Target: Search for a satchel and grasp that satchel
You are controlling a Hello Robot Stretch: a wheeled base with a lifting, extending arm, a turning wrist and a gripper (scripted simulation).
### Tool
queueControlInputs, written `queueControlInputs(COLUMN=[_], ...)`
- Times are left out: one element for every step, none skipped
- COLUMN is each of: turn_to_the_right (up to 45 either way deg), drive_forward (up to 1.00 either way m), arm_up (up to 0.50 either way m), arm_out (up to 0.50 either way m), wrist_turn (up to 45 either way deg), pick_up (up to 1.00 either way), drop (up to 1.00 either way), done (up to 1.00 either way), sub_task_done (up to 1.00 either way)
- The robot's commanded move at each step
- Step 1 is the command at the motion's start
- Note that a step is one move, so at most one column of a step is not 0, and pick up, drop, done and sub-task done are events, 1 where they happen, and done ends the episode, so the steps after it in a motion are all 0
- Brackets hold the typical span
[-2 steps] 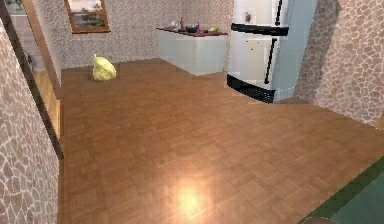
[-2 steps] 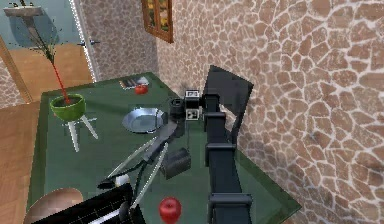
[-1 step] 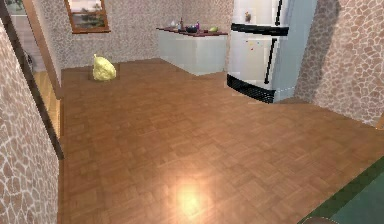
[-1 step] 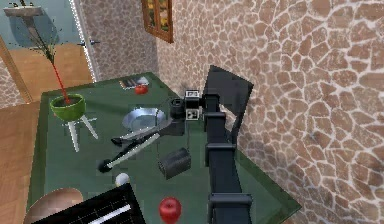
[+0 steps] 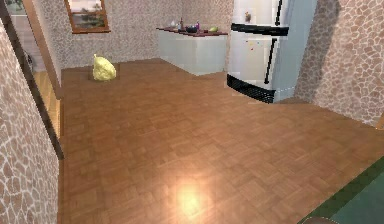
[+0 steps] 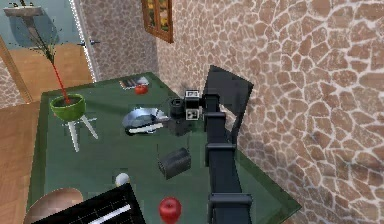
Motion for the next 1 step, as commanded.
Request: queueControlInputs(turn_to_the_right=[0.0], drive_forward=[0.0], arm_up=[0.0], arm_out=[0.0], wrist_turn=[18.0], pick_up=[0.0], drop=[0.0], done=[0.0], sub_task_done=[0.0])
